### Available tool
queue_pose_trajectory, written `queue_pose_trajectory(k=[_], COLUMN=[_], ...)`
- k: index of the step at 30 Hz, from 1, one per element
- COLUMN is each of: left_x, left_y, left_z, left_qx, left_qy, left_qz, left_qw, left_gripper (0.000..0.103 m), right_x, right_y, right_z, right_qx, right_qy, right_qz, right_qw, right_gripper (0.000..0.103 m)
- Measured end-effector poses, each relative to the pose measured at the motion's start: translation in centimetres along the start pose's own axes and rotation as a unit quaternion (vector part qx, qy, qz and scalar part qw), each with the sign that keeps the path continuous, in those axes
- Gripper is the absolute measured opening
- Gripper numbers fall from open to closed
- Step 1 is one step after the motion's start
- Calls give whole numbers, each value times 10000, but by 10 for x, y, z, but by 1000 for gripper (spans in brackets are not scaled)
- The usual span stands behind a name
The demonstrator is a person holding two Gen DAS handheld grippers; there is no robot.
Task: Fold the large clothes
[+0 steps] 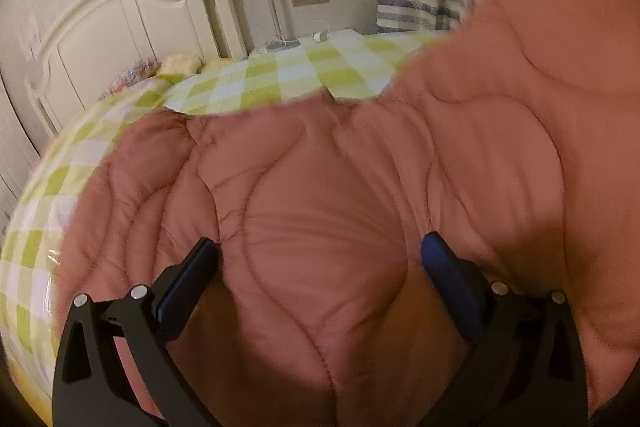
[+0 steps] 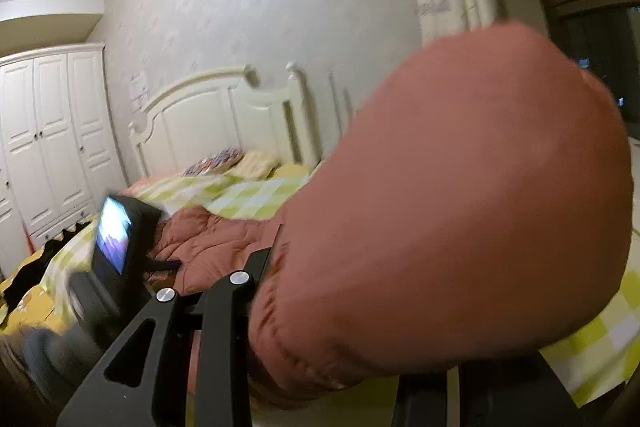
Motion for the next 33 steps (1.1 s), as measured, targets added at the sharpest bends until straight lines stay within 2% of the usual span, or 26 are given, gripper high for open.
queue_pose_trajectory(k=[1, 5, 6, 9, 12, 13, 15, 16, 18, 21, 23, 24, 26, 30, 33], left_x=[1, -5, -13, -54, -93, -100, -98, -92, -74, -49, -53, -56, -60, -74, -66], left_y=[-1, 12, 20, 52, 90, 102, 119, 123, 118, 68, 70, 74, 73, 61, 59], left_z=[2, 8, 19, 34, 14, 4, -14, -23, -52, -113, -107, -96, -86, -79, -75], left_qx=[128, -170, -6, 389, 297, 192, 58, 7, -205, -1065, -917, -730, -632, -700, -681], left_qy=[76, -218, -296, -51, 288, 245, 134, 221, 493, 483, 478, 288, -31, -94, -178], left_qz=[-18, -29, 33, 406, 716, 816, 787, 643, 228, -84, 89, 296, 492, 1014, 1337], left_qw=[9999, 9996, 9996, 9984, 9966, 9962, 9968, 9977, 9983, 9931, 9946, 9965, 9968, 9923, 9885], left_gripper=[101, 100, 101, 101, 101, 101, 101, 101, 101, 101, 101, 101, 101, 101, 101], right_x=[-5, -18, -17, -19, -26, -29, -36, -40, -49, -59, -68, -71, -70, -36, -30], right_y=[-2, 3, 5, 5, 5, 5, 6, 6, 7, 9, 11, 13, 20, 41, 49], right_z=[-1, 4, 3, 1, 1, 1, 2, 3, 3, 4, 3, 2, -2, -4, -2], right_qx=[-13, 47, 45, 1, 6, 18, 54, 73, 102, 153, 166, 240, 369, 431, 427], right_qy=[-58, -137, -172, -248, -235, -229, -226, -235, -255, -251, -223, -263, -406, -487, -605], right_qz=[122, 502, 539, 650, 783, 849, 1036, 1164, 1399, 1764, 1955, 2050, 2067, 1392, 1355], right_qw=[9999, 9986, 9984, 9976, 9967, 9961, 9943, 9929, 9898, 9839, 9803, 9781, 9769, 9881, 9880], right_gripper=[36, 36, 36, 36, 36, 36, 36, 36, 36, 36, 36, 36, 35, 34, 34])
Point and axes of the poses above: each gripper's, at about its wrist camera, not at the fingertips, and z roughly against the way its jaws point, x to its right, y to its top, the point moved 6 cm from there along -z, roughly the way its jaws point, and after that the axes turned 6 degrees about x, right-handed, at the moved point
